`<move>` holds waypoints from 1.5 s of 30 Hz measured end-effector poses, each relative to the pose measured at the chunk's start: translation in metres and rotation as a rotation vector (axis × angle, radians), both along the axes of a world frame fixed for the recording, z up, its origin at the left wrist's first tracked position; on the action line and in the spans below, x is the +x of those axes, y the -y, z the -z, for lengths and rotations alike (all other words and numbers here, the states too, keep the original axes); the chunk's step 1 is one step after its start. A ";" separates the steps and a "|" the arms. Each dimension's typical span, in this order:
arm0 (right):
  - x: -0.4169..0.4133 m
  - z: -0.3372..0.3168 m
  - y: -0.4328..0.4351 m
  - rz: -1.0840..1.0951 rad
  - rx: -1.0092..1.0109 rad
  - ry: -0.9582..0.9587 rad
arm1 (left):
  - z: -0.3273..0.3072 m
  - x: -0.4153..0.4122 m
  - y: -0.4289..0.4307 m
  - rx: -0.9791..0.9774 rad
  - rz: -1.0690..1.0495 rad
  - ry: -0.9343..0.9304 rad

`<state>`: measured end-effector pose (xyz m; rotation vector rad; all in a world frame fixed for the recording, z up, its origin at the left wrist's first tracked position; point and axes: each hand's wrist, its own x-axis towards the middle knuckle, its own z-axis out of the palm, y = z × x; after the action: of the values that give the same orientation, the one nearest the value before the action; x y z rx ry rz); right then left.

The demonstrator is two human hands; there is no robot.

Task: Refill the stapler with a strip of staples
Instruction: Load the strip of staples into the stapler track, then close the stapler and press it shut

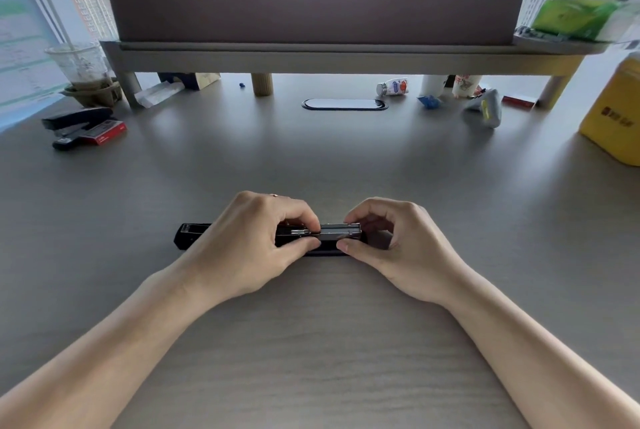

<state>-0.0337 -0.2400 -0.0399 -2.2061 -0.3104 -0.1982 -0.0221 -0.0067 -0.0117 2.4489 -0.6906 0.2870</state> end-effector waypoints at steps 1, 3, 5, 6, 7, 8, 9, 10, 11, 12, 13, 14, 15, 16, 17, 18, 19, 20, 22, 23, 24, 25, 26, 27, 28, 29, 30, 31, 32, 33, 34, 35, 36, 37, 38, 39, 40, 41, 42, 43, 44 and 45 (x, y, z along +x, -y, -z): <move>0.000 0.000 0.000 0.000 0.003 -0.001 | -0.002 0.000 -0.001 0.001 -0.003 -0.008; 0.000 0.000 0.001 -0.005 0.012 -0.002 | -0.007 0.001 -0.010 -0.027 -0.009 -0.059; 0.000 0.001 0.001 -0.001 0.012 -0.006 | -0.016 0.005 -0.028 0.028 -0.011 -0.142; 0.000 0.001 0.001 0.003 0.007 -0.007 | -0.020 0.008 -0.038 0.104 -0.021 -0.186; 0.000 0.001 0.000 0.007 0.002 -0.008 | -0.024 0.011 -0.047 0.186 -0.037 -0.226; 0.001 0.000 0.000 0.009 -0.003 -0.008 | -0.027 0.013 -0.055 0.240 -0.051 -0.261; 0.001 0.000 0.000 0.012 -0.005 -0.009 | -0.029 0.014 -0.060 0.251 -0.059 -0.300; 0.001 0.000 0.000 0.015 -0.003 -0.013 | -0.030 0.016 -0.064 0.227 -0.058 -0.340; 0.001 -0.001 -0.001 0.019 0.002 -0.019 | -0.030 0.017 -0.067 0.197 -0.055 -0.374; 0.001 -0.001 -0.001 0.024 0.008 -0.023 | -0.030 0.017 -0.069 0.186 -0.051 -0.390; 0.001 -0.002 -0.002 0.028 0.012 -0.027 | -0.032 0.017 -0.070 0.195 -0.046 -0.392; 0.001 -0.001 -0.002 0.030 0.012 -0.030 | -0.034 0.017 -0.071 0.214 -0.037 -0.385; 0.002 0.000 -0.002 0.032 0.011 -0.034 | -0.037 0.018 -0.071 0.240 -0.023 -0.365; 0.002 0.000 -0.002 0.033 0.009 -0.039 | -0.042 0.018 -0.070 0.278 -0.007 -0.336; 0.002 0.000 -0.002 0.033 0.010 -0.044 | -0.047 0.018 -0.069 0.326 0.004 -0.304; 0.002 0.001 -0.002 0.034 0.013 -0.048 | -0.053 0.018 -0.066 0.377 0.013 -0.272; 0.002 0.001 -0.002 0.036 0.018 -0.050 | -0.059 0.019 -0.064 0.425 0.016 -0.240; 0.002 0.001 -0.002 0.040 0.020 -0.052 | -0.066 0.019 -0.061 0.458 0.010 -0.205; 0.001 0.000 -0.003 0.041 0.016 -0.050 | -0.081 0.018 -0.053 0.446 -0.025 -0.134; 0.001 0.000 -0.003 0.040 0.011 -0.049 | -0.088 0.018 -0.049 0.400 -0.039 -0.110; 0.002 0.000 -0.003 0.038 0.006 -0.048 | -0.092 0.017 -0.043 0.342 -0.045 -0.105; 0.002 0.000 -0.003 0.036 0.006 -0.048 | -0.095 0.016 -0.037 0.278 -0.042 -0.116; 0.003 0.000 -0.003 0.036 0.010 -0.050 | -0.094 0.015 -0.030 0.218 -0.027 -0.144; 0.003 0.001 -0.003 0.038 0.016 -0.052 | -0.092 0.015 -0.022 0.169 -0.005 -0.172; 0.003 0.001 -0.003 0.039 0.023 -0.051 | -0.087 0.015 -0.015 0.137 0.023 -0.186; 0.003 0.001 -0.003 0.037 0.027 -0.048 | -0.081 0.016 -0.008 0.118 0.049 -0.191; 0.003 0.001 -0.002 0.034 0.026 -0.045 | -0.075 0.016 -0.003 0.105 0.071 -0.196; 0.003 0.001 -0.002 0.031 0.024 -0.044 | -0.069 0.017 0.002 0.097 0.087 -0.201; 0.003 0.002 -0.002 0.027 0.027 -0.046 | -0.063 0.017 0.006 0.097 0.097 -0.205; 0.004 0.003 -0.002 0.023 0.032 -0.049 | -0.057 0.018 0.009 0.102 0.105 -0.204; 0.004 0.003 -0.002 0.015 0.034 -0.049 | -0.053 0.018 0.012 0.106 0.109 -0.204; 0.005 0.003 -0.002 0.009 0.035 -0.044 | -0.048 0.018 0.014 0.111 0.112 -0.204; 0.005 0.004 -0.003 0.006 0.037 -0.040 | -0.044 0.018 0.015 0.120 0.114 -0.203; 0.005 0.004 -0.003 0.003 0.037 -0.034 | -0.040 0.018 0.015 0.134 0.115 -0.202; 0.006 0.005 -0.003 0.003 0.038 -0.028 | -0.038 0.019 0.016 0.144 0.113 -0.201; 0.006 0.005 -0.003 0.004 0.041 -0.028 | -0.035 0.019 0.017 0.143 0.107 -0.205; 0.006 0.005 -0.003 0.009 0.042 -0.032 | -0.033 0.019 0.018 0.125 0.095 -0.224; 0.006 0.005 -0.003 0.017 0.037 -0.034 | -0.031 0.020 0.020 0.088 0.076 -0.254; 0.006 0.005 -0.003 0.024 0.032 -0.036 | -0.029 0.022 0.023 0.041 0.046 -0.289; 0.007 0.005 -0.003 0.029 0.030 -0.040 | -0.028 0.024 0.027 0.005 0.007 -0.319; 0.007 0.004 -0.003 0.033 0.031 -0.042 | -0.026 0.026 0.033 -0.012 -0.044 -0.344; 0.007 0.002 -0.003 0.036 0.034 -0.040 | -0.024 0.028 0.040 -0.006 -0.090 -0.365</move>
<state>-0.0272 -0.2370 -0.0423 -2.1803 -0.2441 -0.1776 0.0063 -0.0468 0.0121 2.4382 -0.4207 -0.1236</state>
